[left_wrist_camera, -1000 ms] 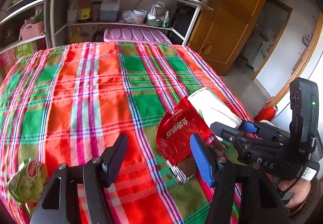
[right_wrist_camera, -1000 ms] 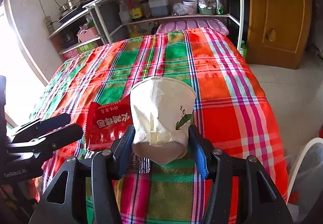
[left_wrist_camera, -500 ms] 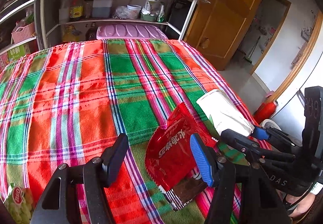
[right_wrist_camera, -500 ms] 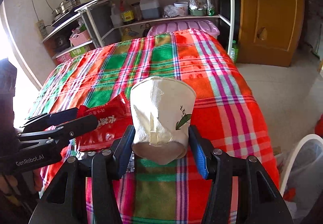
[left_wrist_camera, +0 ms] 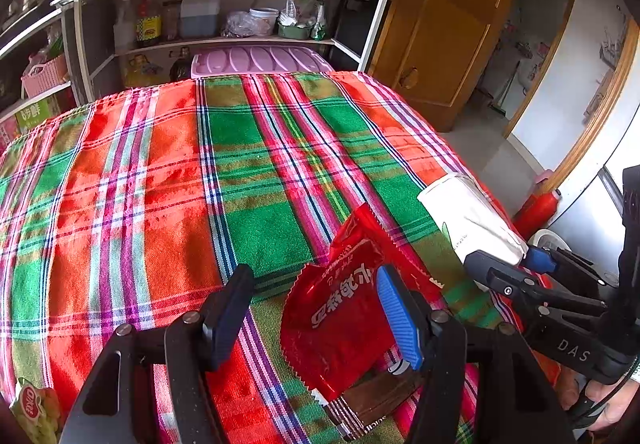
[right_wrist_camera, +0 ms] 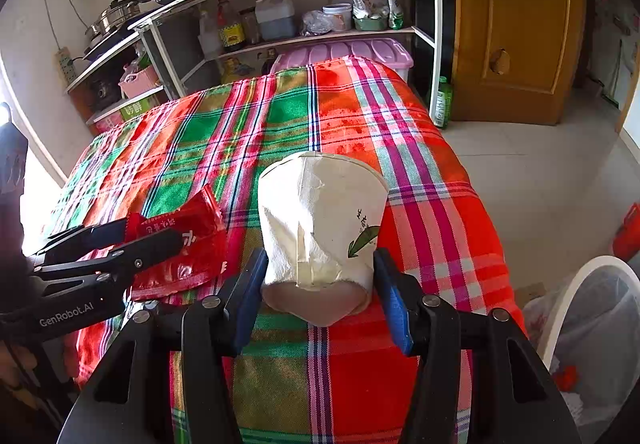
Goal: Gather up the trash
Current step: 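Grasp the white paper cup with the right tool while the left tool grasps the red packet, then lift the paper cup and red packet and carry both toward the white bin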
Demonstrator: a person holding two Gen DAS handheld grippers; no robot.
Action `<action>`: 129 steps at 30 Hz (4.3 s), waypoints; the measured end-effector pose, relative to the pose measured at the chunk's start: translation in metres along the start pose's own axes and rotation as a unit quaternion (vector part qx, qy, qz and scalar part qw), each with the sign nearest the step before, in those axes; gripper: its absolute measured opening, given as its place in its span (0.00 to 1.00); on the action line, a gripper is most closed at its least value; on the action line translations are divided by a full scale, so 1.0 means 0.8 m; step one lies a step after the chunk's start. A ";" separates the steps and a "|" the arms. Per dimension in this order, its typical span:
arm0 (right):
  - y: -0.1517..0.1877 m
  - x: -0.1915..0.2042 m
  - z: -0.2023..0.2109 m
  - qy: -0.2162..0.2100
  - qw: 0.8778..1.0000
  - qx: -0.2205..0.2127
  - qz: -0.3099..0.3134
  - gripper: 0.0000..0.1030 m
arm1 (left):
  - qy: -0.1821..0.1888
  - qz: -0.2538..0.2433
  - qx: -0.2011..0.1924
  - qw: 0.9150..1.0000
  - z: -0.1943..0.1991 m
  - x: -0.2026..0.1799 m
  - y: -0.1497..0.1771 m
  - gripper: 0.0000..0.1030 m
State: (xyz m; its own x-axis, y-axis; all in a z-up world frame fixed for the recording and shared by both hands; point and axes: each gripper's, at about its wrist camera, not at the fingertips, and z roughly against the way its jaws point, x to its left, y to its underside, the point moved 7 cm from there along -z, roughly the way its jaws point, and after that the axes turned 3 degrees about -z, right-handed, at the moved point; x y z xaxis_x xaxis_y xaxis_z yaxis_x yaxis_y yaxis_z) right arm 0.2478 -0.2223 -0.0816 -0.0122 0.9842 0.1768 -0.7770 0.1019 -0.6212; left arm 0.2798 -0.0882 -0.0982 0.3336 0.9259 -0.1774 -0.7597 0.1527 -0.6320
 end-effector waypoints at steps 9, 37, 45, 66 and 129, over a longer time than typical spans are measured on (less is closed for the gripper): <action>0.002 0.000 -0.001 0.002 1.000 0.001 0.001 0.53 | -0.020 -0.017 0.002 1.000 -0.003 0.000 0.002 0.40; -0.007 0.005 0.028 -0.005 1.000 -0.020 0.000 0.53 | -0.020 -0.015 -0.035 0.999 0.046 -0.006 -0.011 0.13; -0.003 -0.003 0.061 0.000 0.999 -0.036 -0.005 0.53 | -0.016 -0.026 -0.050 0.998 0.080 -0.030 -0.011 0.13; 0.037 -0.079 0.156 0.033 0.995 -0.075 -0.056 0.53 | 0.028 -0.084 -0.077 0.993 0.121 -0.139 -0.005 0.13; 0.046 -0.047 0.153 0.015 0.997 -0.071 -0.038 0.53 | -0.018 -0.059 -0.043 0.997 0.116 -0.063 0.031 0.09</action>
State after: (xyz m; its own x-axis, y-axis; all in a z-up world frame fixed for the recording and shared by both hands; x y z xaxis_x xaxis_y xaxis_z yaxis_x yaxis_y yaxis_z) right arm 0.1425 -0.2734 -0.0177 0.0649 0.9764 0.2059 -0.6776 0.1946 -0.7092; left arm 0.1926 -0.0994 -0.0350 0.3962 0.9154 -0.0711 -0.6652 0.2327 -0.7095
